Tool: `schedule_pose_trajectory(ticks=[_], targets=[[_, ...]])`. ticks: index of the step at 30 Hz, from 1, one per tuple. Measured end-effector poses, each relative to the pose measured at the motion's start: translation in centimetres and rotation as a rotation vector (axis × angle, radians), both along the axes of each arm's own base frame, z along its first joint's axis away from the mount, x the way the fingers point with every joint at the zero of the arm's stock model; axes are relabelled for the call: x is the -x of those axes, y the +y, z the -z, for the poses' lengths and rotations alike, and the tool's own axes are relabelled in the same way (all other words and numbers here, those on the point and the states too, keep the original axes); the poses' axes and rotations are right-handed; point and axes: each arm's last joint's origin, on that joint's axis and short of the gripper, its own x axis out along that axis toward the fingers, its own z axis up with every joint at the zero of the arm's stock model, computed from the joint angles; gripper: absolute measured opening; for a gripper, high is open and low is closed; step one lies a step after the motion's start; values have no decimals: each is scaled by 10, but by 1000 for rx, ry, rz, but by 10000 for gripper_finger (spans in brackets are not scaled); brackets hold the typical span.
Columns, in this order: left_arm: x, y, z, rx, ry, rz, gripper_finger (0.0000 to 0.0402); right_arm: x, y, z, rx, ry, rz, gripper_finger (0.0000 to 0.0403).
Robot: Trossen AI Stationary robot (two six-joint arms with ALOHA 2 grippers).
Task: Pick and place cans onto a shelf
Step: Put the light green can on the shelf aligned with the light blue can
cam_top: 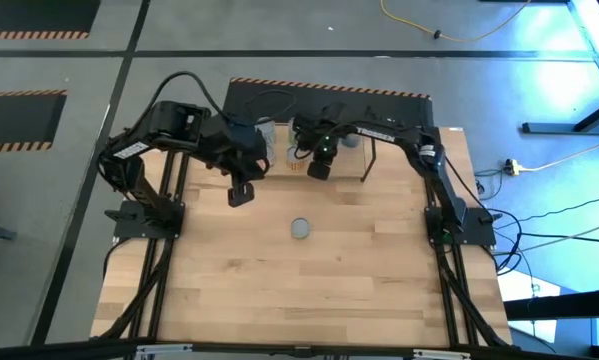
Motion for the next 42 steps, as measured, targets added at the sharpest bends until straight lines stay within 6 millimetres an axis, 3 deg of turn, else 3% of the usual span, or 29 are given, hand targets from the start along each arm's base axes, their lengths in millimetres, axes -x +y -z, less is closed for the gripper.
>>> schedule_pose_trajectory(ticks=[5,10,42], targets=[[0,0,0,0,0,0,44,-7,-3,22,-23,47,-20,0],[0,0,0,0,0,0,44,-10,-4,32,-29,59,-22,0],[0,0,0,4,1,13,44,-10,-8,34,-10,64,-6,29]])
